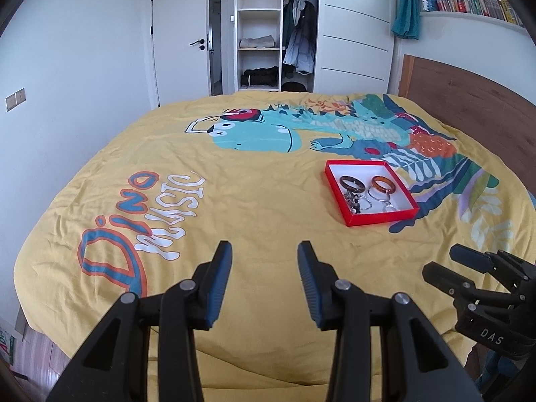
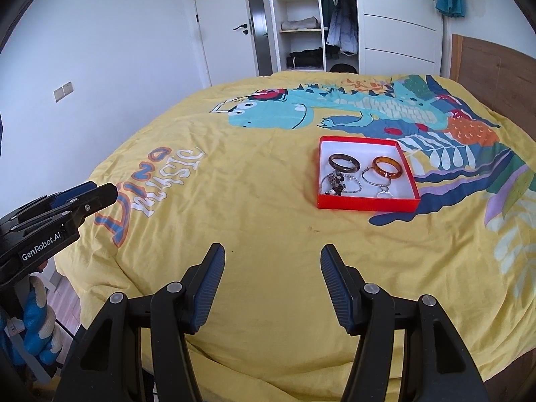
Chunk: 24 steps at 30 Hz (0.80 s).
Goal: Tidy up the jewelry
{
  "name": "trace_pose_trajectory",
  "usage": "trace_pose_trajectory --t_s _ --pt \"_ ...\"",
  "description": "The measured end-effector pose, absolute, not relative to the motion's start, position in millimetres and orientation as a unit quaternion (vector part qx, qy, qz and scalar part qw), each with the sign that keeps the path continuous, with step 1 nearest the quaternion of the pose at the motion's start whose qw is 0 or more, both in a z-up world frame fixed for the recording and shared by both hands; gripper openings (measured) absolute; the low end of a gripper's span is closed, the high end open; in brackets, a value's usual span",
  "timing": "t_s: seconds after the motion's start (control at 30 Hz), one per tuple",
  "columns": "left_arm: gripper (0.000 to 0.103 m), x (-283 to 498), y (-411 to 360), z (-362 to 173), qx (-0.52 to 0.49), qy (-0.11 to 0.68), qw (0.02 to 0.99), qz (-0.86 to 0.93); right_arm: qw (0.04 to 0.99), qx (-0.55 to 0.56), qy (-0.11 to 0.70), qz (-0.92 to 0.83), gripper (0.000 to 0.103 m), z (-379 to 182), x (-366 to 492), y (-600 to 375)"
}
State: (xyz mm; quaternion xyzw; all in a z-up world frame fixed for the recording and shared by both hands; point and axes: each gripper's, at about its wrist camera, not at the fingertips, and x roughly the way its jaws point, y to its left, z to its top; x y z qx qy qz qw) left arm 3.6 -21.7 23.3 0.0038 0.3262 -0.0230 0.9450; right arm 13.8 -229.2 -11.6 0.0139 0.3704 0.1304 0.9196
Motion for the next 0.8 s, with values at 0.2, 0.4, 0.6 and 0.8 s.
trace_pose_trajectory --t_s 0.2,0.4,0.6,0.8 --pt "0.039 -3.9 -21.7 23.7 0.005 0.323 0.946 -0.029 0.919 0.009 0.371 0.132 0.059 -10.9 7.2 -228.3" --pt "0.039 -7.0 -21.3 24.3 0.003 0.320 0.947 -0.032 0.920 0.007 0.370 0.131 0.059 -10.4 3.8 -228.4" --pt "0.039 -8.1 -21.0 24.9 0.003 0.320 0.947 -0.034 0.919 0.003 0.372 0.134 0.059 -10.4 1.0 -227.9" --pt "0.039 -8.5 -19.8 26.6 0.001 0.319 0.947 -0.032 0.917 0.001 0.375 0.134 0.059 -11.4 1.1 -227.4"
